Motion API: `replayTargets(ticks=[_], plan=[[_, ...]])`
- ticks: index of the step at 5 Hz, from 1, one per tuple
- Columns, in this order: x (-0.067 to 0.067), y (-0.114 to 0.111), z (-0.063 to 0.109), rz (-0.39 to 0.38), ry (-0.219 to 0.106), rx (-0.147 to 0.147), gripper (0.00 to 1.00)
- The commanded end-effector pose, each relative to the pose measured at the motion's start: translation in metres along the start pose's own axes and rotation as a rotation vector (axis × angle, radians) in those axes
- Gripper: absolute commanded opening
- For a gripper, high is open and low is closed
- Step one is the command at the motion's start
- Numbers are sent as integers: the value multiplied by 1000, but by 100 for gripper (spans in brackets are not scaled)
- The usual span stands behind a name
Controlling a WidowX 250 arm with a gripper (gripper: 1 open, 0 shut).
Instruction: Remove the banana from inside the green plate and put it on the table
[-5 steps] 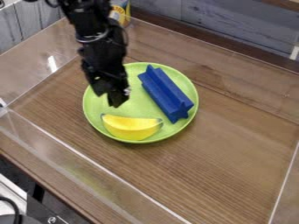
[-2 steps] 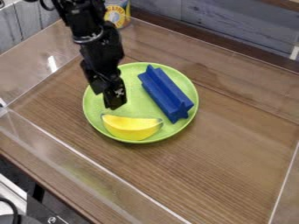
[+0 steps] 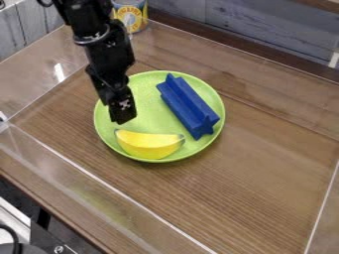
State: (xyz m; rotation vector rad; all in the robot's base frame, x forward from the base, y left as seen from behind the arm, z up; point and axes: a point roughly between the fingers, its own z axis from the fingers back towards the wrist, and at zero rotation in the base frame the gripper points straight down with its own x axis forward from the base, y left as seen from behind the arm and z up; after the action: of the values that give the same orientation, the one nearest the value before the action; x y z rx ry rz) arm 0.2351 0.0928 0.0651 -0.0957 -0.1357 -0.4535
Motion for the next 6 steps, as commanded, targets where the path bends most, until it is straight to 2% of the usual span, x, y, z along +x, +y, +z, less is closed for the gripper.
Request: replayTargets(ticks=[1, 3, 5, 6], plan=[[0, -11, 7, -19, -28, 40, 100], [1, -9, 0, -90, -37, 37, 100], [2, -14, -6, -109, -46, 36, 100], [9, -26, -16, -143, -50, 30, 100]])
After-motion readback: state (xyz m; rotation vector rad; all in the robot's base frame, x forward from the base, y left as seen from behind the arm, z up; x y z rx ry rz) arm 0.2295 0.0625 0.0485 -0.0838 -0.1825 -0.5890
